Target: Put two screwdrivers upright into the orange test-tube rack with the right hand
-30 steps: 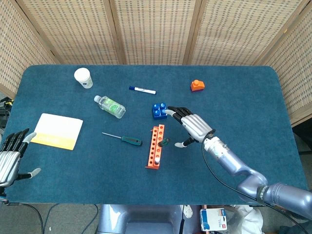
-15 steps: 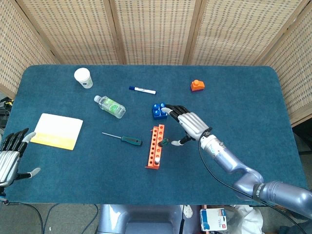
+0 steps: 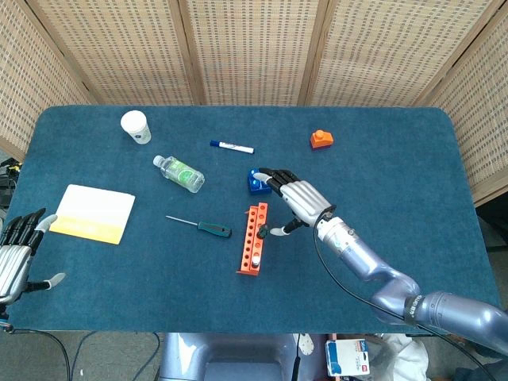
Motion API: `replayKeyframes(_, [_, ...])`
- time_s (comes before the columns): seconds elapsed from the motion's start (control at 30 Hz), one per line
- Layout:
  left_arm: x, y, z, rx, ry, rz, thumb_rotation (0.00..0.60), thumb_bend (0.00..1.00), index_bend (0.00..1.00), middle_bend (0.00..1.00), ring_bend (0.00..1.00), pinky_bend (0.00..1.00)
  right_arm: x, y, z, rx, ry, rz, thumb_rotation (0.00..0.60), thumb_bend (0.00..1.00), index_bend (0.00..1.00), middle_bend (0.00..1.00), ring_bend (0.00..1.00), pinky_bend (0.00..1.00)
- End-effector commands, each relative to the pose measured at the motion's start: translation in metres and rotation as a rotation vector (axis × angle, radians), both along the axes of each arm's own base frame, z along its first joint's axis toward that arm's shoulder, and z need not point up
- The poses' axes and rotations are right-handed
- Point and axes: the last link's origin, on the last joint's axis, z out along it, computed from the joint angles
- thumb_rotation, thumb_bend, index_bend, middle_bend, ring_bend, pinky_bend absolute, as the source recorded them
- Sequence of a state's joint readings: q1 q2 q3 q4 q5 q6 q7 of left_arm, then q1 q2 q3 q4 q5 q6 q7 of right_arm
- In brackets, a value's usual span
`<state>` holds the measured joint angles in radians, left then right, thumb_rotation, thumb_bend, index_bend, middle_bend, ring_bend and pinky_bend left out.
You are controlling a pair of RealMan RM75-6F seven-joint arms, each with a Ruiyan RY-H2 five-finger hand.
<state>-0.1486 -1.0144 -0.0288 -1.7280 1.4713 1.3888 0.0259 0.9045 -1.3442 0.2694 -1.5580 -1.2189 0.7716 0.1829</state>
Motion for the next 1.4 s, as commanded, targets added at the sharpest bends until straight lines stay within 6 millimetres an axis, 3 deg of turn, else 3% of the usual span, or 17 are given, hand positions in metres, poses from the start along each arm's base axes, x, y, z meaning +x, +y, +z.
replayKeyframes(0.03, [0.000, 0.000, 0.000, -0.001, 0.000, 0.000, 0.600, 0.00, 0.00, 0.00, 0.00, 0.00, 0.005, 0.001, -0.001, 0.002, -0.001, 0.004, 0.600, 0.04, 0.00, 0.00, 0.00, 0.00])
replayKeyframes(0.6, [0.000, -0.001, 0.002, 0.004, -0.004, -0.002, 0.600, 0.00, 0.00, 0.00, 0.00, 0.00, -0.005, 0.006, 0.016, -0.038, 0.037, 0.008, 0.600, 0.04, 0.00, 0.00, 0.00, 0.00])
replayKeyframes(0.77, [0.001, -0.002, 0.003, 0.005, -0.008, -0.008, 0.600, 0.00, 0.00, 0.00, 0.00, 0.00, -0.022, 0.022, 0.042, -0.087, 0.065, 0.036, 0.600, 0.04, 0.00, 0.00, 0.00, 0.00])
replayKeyframes(0.97, [0.000, -0.005, 0.004, 0.013, -0.005, -0.016, 0.600, 0.00, 0.00, 0.00, 0.00, 0.00, -0.061, 0.044, 0.080, -0.212, 0.140, 0.062, 0.600, 0.01, 0.00, 0.00, 0.00, 0.00])
replayKeyframes(1.1, [0.000, -0.009, 0.004, 0.029, -0.002, -0.029, 0.600, 0.00, 0.00, 0.00, 0.00, 0.00, -0.114, 0.081, 0.120, -0.440, 0.298, 0.080, 0.600, 0.00, 0.00, 0.00, 0.00, 0.00])
replayKeyframes(1.27, [0.000, -0.012, 0.003, 0.048, 0.010, -0.040, 0.600, 0.00, 0.00, 0.00, 0.00, 0.00, -0.158, 0.122, 0.135, -0.581, 0.371, 0.020, 0.600, 0.00, 0.00, 0.00, 0.00, 0.00])
replayKeyframes(1.4, [-0.002, -0.015, 0.002, 0.059, 0.018, -0.046, 0.600, 0.00, 0.00, 0.00, 0.00, 0.00, -0.184, 0.147, 0.133, -0.633, 0.410, -0.024, 0.600, 0.00, 0.00, 0.00, 0.00, 0.00])
